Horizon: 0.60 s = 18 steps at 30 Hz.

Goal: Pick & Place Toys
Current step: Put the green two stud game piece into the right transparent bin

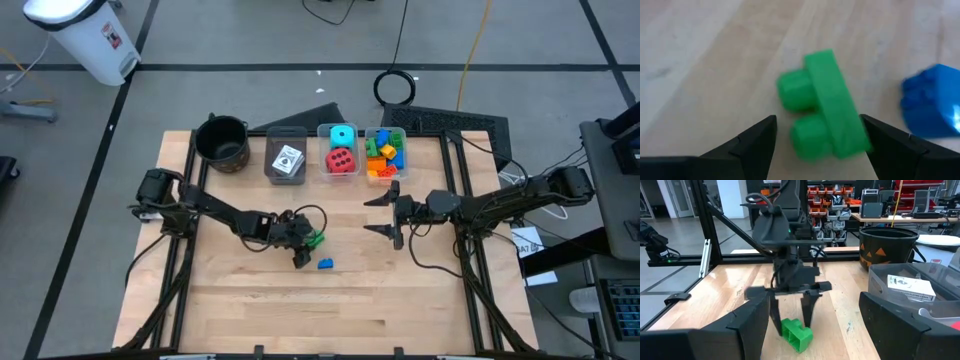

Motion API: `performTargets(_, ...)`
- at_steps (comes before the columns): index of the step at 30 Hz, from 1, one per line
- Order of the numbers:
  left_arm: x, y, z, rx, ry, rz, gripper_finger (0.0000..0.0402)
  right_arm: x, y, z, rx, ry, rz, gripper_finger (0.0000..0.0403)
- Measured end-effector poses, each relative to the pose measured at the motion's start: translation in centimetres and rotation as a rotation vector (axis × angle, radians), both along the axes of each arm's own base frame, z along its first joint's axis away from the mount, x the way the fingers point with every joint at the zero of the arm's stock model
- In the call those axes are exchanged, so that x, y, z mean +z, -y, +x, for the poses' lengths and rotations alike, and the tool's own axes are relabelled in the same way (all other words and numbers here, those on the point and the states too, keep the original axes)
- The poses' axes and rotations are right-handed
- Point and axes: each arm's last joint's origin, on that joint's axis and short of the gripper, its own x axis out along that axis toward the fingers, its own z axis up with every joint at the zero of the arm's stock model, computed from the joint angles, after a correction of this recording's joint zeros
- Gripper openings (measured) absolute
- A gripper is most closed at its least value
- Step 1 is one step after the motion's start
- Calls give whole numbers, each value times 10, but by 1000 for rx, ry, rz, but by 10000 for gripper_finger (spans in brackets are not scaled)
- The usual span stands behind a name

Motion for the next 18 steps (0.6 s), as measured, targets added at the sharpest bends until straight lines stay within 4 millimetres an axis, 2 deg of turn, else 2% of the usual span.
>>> performTargets(5, -2, -9, 1, -36, -21, 96, 285, -1, 0, 0, 0, -5, 0, 279)
performTargets(12, -2, -4, 1, -244, -37, 290, 282, -1, 0, 0, 0, -7, -1, 279)
performTargets(15, -2, -2, 1, -290, -39, 325, 260, -1, 0, 0, 0, -7, -1, 279)
performTargets(18, -2, -2, 1, -306, -38, 334, 219, -1, 0, 0, 0, -7, -1, 279)
